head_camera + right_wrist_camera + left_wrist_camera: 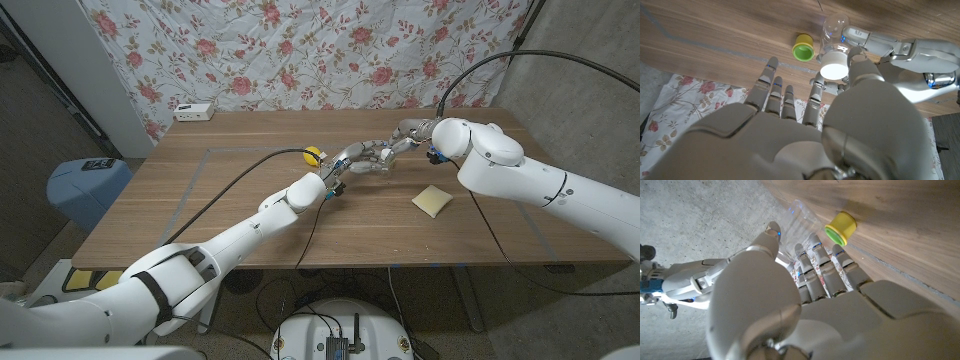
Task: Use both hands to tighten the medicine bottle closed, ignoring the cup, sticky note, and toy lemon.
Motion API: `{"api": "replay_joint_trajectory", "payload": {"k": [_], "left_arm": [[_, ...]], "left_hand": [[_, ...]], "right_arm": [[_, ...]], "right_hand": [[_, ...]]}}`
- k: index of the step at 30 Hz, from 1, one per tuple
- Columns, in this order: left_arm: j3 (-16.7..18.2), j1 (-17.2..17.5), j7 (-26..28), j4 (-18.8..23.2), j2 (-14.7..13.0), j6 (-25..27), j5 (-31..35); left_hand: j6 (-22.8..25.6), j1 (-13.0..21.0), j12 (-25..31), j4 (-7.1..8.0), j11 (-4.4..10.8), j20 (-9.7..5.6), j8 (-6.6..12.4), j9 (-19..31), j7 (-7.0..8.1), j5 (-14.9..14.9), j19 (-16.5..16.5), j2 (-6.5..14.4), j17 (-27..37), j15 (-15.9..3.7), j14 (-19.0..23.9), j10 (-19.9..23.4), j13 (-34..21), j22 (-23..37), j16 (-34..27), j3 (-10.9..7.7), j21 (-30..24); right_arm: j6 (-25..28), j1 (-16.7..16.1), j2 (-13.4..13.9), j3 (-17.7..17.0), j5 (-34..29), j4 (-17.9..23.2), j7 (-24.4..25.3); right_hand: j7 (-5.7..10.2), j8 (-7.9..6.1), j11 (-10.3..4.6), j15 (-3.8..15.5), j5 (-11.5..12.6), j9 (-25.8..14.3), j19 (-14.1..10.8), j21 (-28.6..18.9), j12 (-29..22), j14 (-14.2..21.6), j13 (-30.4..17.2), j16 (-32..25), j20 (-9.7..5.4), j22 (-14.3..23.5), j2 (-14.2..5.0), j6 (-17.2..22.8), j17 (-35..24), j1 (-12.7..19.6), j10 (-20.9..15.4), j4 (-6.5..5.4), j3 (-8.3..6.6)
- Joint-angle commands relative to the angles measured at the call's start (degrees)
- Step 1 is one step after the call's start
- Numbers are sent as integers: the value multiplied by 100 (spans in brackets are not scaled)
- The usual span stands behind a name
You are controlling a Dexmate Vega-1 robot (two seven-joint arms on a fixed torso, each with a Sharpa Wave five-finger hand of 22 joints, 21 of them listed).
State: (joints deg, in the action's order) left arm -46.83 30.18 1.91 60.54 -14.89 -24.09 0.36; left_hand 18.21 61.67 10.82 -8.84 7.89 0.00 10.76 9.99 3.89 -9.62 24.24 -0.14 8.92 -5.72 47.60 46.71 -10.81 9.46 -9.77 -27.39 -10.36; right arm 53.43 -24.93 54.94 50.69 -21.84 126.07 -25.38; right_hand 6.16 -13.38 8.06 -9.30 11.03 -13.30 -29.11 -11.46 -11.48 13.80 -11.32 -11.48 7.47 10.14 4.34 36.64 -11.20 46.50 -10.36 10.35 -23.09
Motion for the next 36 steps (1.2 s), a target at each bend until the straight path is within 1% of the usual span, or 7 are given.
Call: {"api": "replay_joint_trajectory", "payload": {"k": [1,3,8,14,20,29,36], "left_arm": [[-12,-47,-10,-83,31,-54,-4],[-16,-51,-11,-91,35,-58,-1],[-13,-46,-6,-78,30,-42,-4],[-1,-10,-1,-5,3,7,-18],[-5,-3,-14,1,3,12,-26],[-8,-9,-14,-17,9,3,-25],[-14,-27,-16,-61,29,-14,-26]], "left_hand": [[11,-5,31,9,85,13,-5,16,31,-40,-18,37,23,-443,-30,125,-8,11,-17,-20,-31],[13,-5,30,8,59,17,-5,16,27,-39,-21,35,24,-442,-29,122,-8,11,-19,-18,-30],[9,-5,25,8,71,9,-6,16,25,-40,-21,38,25,-444,-26,111,-8,11,-20,-20,-31],[11,-13,31,12,61,1,-6,17,25,-39,-30,39,25,-443,-23,125,-8,11,-21,-19,-28],[10,-14,28,12,79,-5,-6,16,25,-39,-35,40,24,-441,-26,120,-8,11,-20,-21,-28],[14,-16,29,13,80,-8,-5,17,18,-40,-39,45,24,-447,-25,125,-8,11,-20,-25,-27],[7,-15,30,9,71,-16,-7,16,26,-39,-38,41,24,-440,-27,126,-8,11,-19,-25,-29]], "right_arm": [[-73,-37,-86,-37,-52,-119,48],[-101,-61,-90,-66,-36,-127,75],[-145,-92,-110,-90,-41,-157,120],[-145,-136,-147,-120,-49,-176,185],[-168,-197,-149,-172,-38,-175,275],[-124,-287,-163,-219,-27,-172,409],[-71,-301,-186,-209,-24,-193,463]], "right_hand": [[36,-84,-1,32,11,-15,-39,-26,-22,46,-26,-42,-9,0,-10,150,-20,61,-55,-32,-54],[45,-112,-4,34,8,-15,-45,-27,-26,57,-26,-47,-9,0,-13,224,-23,68,-72,-45,-61],[18,-164,-8,68,1,-15,-67,-33,-41,88,-26,-63,-14,1,-30,361,-32,58,-123,-82,-59],[32,-213,-32,110,-6,-13,-141,-56,-63,158,-26,-87,-41,1,-20,498,-36,60,-206,-100,-58],[31,-276,-22,149,-10,-9,-201,-71,-78,206,-25,-102,-63,0,-20,675,-39,65,-279,-113,-58],[-8,-383,-88,212,-15,4,-310,-93,-108,325,-23,-140,-109,-1,-32,993,-45,70,-431,-133,-51],[-6,-412,-119,259,-18,13,-350,-97,-128,380,-21,-158,-127,-1,-49,1099,-49,69,-526,-146,-43]]}}
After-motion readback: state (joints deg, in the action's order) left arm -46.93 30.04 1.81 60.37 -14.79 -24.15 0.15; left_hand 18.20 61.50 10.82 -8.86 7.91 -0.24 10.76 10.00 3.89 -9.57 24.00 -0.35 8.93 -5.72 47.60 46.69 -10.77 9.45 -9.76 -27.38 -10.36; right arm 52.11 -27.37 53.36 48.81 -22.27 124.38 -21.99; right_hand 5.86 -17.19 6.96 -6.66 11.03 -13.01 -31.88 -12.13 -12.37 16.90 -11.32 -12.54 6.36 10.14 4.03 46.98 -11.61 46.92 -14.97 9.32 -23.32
